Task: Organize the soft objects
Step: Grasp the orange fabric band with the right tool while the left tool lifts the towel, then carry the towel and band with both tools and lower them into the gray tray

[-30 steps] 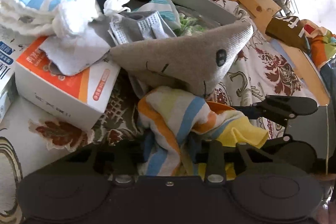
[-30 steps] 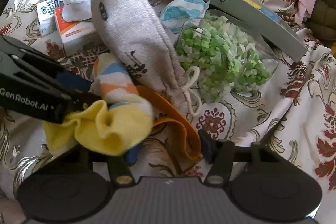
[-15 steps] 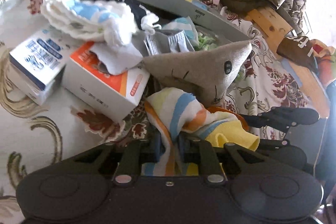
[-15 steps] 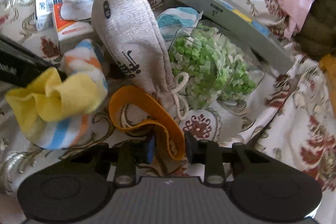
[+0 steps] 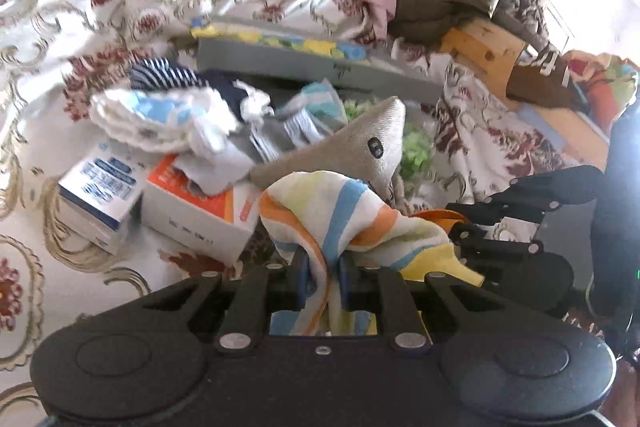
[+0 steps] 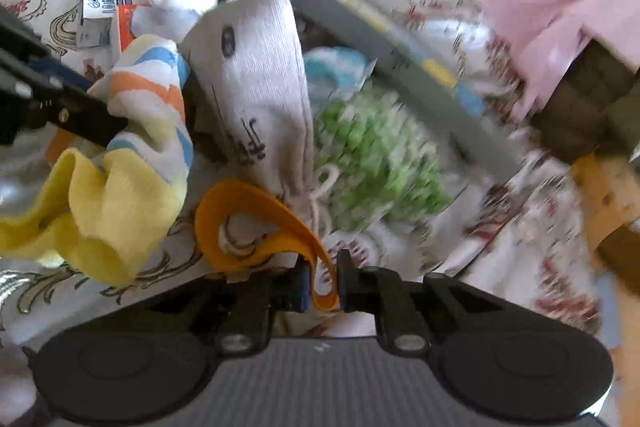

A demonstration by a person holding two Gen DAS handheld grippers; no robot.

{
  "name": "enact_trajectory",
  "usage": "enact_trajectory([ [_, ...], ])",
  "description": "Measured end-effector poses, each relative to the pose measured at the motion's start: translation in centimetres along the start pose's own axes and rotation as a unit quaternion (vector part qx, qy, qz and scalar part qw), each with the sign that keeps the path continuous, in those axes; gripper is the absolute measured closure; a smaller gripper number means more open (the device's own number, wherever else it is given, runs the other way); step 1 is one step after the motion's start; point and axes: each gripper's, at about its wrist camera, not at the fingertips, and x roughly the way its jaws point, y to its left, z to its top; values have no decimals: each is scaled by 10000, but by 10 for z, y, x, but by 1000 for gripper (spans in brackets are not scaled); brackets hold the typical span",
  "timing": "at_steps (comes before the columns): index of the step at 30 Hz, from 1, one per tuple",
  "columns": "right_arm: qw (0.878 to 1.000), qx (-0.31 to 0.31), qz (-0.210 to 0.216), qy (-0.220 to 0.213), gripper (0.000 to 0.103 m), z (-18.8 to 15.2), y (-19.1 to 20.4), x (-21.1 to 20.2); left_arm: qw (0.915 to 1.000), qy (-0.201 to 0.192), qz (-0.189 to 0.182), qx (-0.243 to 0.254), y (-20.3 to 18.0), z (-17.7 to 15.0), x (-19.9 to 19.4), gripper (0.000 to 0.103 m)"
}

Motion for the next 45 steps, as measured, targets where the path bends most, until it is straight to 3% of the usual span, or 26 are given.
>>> enact_trajectory([
  [3, 9984, -281, -397, -284, 89, 3, 9, -13, 9995, -274, 131, 63, -3, 1, -14, 88],
  [10, 9945, -363, -834, -514, 89, 7, 12, -21, 9954, -839, 379, 258, -12, 8, -44, 88],
  [17, 9849, 542, -1206, -1114, 88, 14, -17, -35, 9919, -1194, 421, 37, -13, 39, -61, 88],
  [21, 9720, 1176, -1355, -1519, 88, 20, -41, -44, 9906, -1329, 300, -159, -14, 70, -59, 88],
  [26, 9553, 2013, -1219, -1792, 87, 33, -88, -34, 9892, -1379, 468, -135, -10, 117, -30, 87],
  [34, 9410, 2741, -779, -1827, 86, 81, -145, 35, 9870, -1368, 841, -38, 10, 189, 43, 87],
  [38, 9342, 3067, -618, -1715, 86, 96, -161, 75, 9869, -1204, 1042, -272, 30, 218, 84, 87],
  [45, 9342, 3192, -498, -1513, 86, 114, -176, 116, 9865, -683, 1300, -731, 59, 244, 143, 87],
])
